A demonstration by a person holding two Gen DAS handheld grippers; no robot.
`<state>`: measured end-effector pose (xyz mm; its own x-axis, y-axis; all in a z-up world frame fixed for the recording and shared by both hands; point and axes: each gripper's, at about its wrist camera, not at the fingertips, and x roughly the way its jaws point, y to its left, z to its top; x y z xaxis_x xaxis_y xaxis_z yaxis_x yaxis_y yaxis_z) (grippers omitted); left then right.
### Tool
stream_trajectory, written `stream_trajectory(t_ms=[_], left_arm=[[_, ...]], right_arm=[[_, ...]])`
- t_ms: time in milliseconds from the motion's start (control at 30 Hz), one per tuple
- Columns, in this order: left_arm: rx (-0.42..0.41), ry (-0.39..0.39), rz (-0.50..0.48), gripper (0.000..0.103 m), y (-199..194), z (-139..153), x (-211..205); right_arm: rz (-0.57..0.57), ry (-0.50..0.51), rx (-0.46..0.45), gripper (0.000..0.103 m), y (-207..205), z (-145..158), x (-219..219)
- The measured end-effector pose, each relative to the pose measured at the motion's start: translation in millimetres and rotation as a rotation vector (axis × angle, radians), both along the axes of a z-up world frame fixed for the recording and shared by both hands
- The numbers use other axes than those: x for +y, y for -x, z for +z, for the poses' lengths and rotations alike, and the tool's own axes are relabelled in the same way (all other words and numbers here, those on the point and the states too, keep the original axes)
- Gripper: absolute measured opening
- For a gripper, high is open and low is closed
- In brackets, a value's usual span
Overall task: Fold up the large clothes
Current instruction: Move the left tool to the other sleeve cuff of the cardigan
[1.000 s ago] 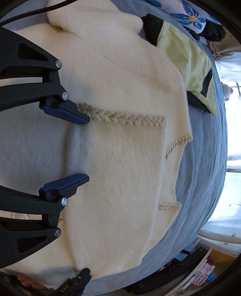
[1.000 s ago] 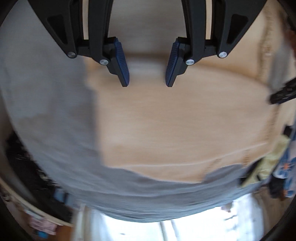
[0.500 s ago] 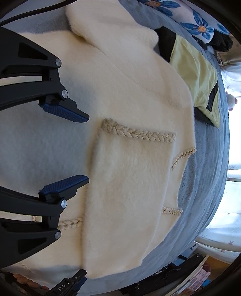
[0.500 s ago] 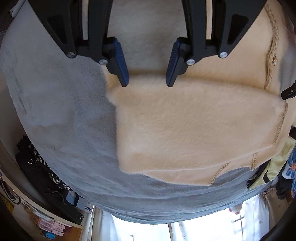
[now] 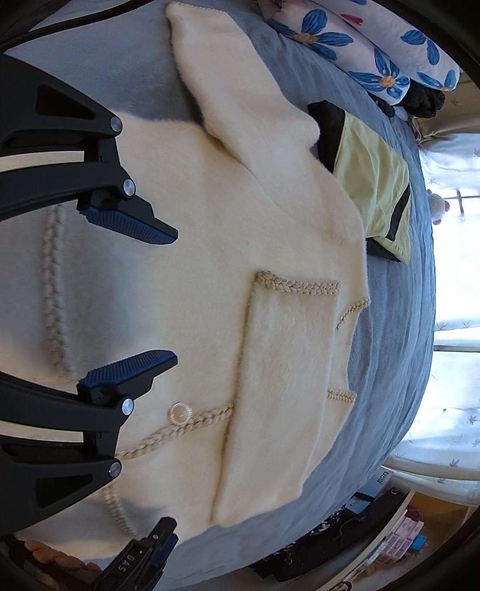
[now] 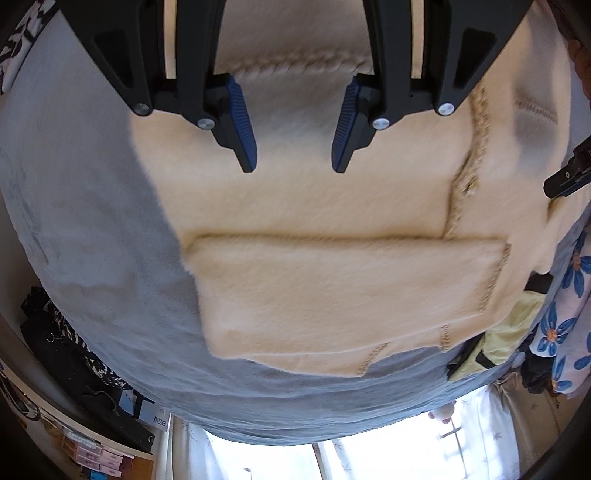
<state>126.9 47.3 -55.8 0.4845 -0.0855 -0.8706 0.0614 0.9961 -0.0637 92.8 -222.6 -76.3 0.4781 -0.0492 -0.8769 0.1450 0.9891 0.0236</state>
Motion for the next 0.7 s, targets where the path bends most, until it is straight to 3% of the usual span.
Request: stream_trajectory(t_ms=[367, 700], left_arm=[[0.0, -0.005, 0.026, 0.058, 60, 17, 55], [0.008, 0.013, 0.168, 0.058, 75, 11, 157]], right_arm=[[0.132, 0.013, -0.028, 0.042, 32, 20, 76], [0.309, 0.091, -0.086, 0.042, 30, 34, 172]])
